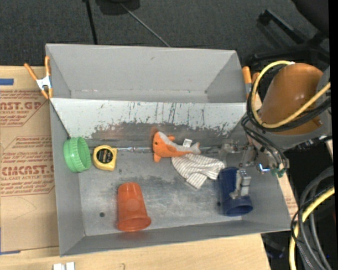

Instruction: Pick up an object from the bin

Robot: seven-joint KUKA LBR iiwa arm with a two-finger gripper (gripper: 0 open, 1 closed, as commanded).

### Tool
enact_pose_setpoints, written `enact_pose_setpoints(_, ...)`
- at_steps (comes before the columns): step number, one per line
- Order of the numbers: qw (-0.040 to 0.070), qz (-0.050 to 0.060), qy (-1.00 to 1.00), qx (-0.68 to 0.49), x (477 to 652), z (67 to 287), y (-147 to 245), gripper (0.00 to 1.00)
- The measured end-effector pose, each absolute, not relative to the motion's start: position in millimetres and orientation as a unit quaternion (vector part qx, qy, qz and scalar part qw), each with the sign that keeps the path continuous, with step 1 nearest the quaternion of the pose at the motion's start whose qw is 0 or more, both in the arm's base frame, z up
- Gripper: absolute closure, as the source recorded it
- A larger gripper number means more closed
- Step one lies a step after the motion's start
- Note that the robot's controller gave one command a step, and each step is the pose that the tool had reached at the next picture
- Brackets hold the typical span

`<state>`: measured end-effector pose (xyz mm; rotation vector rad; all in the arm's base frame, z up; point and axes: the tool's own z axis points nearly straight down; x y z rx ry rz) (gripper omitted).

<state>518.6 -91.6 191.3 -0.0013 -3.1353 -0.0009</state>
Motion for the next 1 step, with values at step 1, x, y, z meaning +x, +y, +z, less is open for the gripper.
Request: enact_pose_setpoints(1,-0.001,0.000,-1.000,0.000,520.3,195.6,-91.3,0.00)
